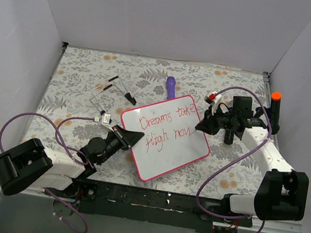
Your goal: Write a sentence on the whiteboard
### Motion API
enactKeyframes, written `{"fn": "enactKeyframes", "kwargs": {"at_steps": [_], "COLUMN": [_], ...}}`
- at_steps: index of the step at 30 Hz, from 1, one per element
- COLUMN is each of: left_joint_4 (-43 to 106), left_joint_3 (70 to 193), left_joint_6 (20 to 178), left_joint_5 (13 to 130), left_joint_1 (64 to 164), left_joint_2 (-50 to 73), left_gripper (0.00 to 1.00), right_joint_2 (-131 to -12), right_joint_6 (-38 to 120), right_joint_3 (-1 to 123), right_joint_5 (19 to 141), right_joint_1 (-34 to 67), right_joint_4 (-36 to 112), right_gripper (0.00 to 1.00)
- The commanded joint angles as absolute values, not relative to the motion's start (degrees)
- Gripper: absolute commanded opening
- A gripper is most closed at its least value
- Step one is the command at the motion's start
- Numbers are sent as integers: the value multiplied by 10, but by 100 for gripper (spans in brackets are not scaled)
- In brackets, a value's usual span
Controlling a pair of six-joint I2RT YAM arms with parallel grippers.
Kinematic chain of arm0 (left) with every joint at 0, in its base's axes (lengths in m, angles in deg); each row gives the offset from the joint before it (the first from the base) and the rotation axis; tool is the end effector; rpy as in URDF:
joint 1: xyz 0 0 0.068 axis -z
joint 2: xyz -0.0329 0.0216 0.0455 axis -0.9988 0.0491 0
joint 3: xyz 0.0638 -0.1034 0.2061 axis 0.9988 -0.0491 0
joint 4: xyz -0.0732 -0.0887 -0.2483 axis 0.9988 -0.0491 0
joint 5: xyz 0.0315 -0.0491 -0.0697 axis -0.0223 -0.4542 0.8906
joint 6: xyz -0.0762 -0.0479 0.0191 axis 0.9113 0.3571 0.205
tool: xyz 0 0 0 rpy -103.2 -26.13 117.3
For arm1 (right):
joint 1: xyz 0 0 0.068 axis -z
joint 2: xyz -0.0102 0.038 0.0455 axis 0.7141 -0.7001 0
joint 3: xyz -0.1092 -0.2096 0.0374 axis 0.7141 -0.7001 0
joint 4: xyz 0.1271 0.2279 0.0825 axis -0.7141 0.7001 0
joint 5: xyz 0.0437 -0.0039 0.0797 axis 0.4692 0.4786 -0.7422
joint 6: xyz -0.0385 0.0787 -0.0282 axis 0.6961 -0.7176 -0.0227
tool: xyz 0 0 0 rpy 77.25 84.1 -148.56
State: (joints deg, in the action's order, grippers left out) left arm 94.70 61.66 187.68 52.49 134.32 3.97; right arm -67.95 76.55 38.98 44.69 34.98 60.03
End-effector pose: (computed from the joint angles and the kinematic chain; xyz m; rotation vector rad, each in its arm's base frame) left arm 0.1814 -0.1729 0.1139 -1.0101 1.6354 -1.7667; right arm 0.3057 0.1148 0.1894 -1.0631 1.9517 0.7255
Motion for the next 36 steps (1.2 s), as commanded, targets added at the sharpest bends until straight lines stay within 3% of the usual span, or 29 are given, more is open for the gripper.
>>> {"fn": "enactKeyframes", "kwargs": {"at_steps": [1,17,36], "left_joint_4": [1074,1069,1013], "left_joint_3": [630,630,645], "left_joint_6": [1894,1894,1849], "left_joint_5": [540,539,549], "left_joint_1": [1346,1346,1346], "left_joint_2": [20,17,-22], "left_gripper": [0,0,0], "right_joint_2": [-689,-749,-528], "right_joint_6": [766,743,747], "right_joint_3": [406,507,454], "right_joint_5": [460,461,308], "right_joint_1": [348,356,397], "right_joint_4": [599,585,647], "right_gripper": [1,1,1]}}
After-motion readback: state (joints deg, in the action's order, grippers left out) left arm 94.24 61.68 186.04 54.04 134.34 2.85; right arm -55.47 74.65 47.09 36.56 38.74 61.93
